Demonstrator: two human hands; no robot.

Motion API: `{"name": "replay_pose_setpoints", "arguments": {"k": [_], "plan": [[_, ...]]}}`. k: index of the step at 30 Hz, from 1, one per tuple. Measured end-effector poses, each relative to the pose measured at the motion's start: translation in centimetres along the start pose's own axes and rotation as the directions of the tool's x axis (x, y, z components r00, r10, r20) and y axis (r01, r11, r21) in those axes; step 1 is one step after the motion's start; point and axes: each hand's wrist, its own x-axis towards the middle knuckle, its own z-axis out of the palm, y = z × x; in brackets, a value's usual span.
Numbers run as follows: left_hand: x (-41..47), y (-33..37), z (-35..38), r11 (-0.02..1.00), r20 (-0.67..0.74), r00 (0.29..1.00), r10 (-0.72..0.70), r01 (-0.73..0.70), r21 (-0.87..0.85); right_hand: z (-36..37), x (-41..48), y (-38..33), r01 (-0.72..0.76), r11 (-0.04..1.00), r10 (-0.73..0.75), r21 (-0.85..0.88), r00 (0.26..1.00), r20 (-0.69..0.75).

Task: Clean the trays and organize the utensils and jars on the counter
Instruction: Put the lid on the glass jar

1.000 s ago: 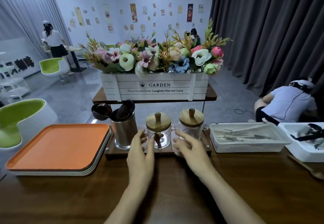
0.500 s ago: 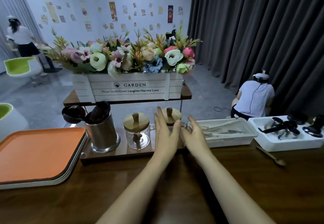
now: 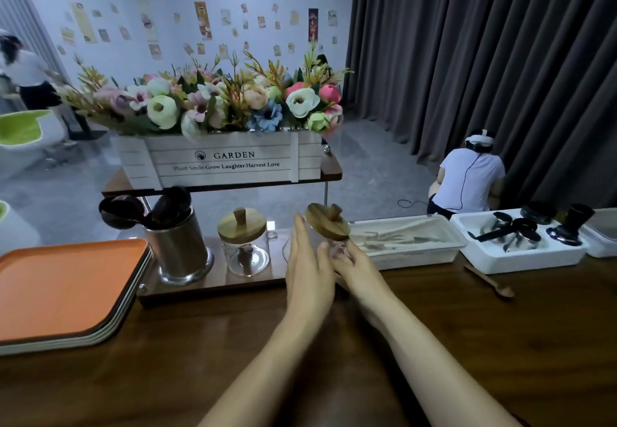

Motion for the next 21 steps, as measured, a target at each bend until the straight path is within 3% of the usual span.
{"name": "replay_pose_setpoints", "arguments": {"k": [9, 16, 21], "plan": [[-11.2, 3.0, 4.7, 0.997, -0.063, 0.996, 0.07, -0.071, -0.008, -8.8, -10.2, 1.3, 0.072, 0.992, -0.074, -0.1, 0.997, -0.017], [-18.3, 5.4, 14.7, 0.999, -0.05, 0.999, -0.011, 0.009, -0.041, -20.2, -14.8, 4.1, 0.022, 0.98, -0.028, -0.2, 0.999, -0.029], [-21.3, 6.2, 19.5, 1.0, -0.128, 0.991, -0.023, 0.021, -0.018, -25.2, -16.4, 5.0, -0.004, 0.97, 0.009, -0.243, 1.0, 0.022]]}}
